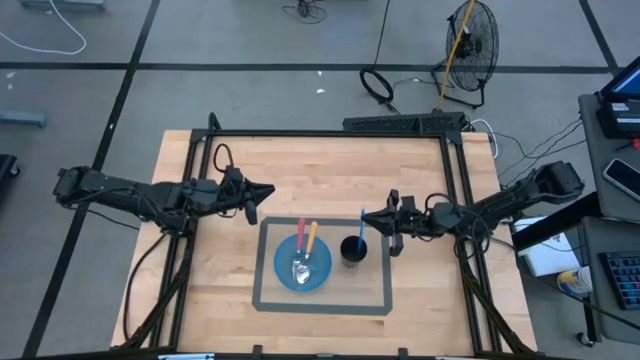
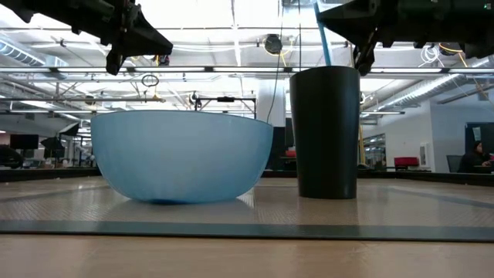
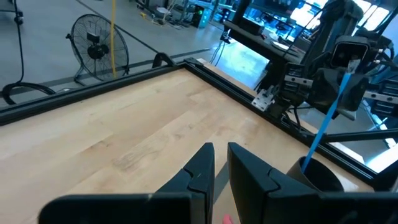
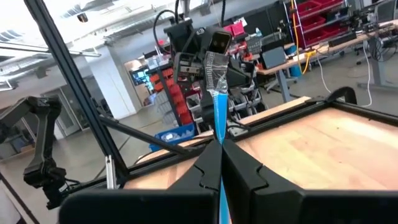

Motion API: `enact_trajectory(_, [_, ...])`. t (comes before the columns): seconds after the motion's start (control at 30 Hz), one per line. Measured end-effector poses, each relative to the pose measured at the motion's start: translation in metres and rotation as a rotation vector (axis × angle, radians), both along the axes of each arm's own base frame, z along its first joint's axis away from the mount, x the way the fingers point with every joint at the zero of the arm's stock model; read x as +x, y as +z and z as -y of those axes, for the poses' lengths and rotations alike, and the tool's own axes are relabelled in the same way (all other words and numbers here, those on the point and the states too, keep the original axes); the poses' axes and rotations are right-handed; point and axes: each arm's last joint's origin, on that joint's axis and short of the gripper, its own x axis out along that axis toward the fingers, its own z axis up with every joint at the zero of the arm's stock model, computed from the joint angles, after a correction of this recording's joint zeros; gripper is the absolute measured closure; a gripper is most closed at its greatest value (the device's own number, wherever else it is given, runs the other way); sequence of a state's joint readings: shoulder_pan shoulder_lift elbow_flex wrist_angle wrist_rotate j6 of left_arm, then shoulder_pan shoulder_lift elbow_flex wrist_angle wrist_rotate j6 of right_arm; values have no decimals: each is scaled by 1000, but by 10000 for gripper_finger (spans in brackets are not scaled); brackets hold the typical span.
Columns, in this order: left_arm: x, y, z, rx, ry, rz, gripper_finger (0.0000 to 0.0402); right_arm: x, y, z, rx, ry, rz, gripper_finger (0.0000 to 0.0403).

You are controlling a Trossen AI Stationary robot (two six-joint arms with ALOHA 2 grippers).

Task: Pick & Place Utensil
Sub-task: Put the blue straw into the black cup, then return to Home Position

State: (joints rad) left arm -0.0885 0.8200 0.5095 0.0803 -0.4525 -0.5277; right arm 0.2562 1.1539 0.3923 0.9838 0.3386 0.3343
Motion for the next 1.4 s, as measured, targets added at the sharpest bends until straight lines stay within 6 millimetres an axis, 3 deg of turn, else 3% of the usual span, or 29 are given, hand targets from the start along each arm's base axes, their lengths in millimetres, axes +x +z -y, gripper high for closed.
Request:
enact_trajectory(0.5, [0,0,0,8,-6,-4,353,3,-3,-1,24,3,4,383])
enact_trajectory(1.07, [0,0,0,8,-6,-5,353,2,5,-1,68,11,91,262])
enact_trajectory(1.4, [0,0,0,7,-6,-5,353,0,8,0,73,6,97,215])
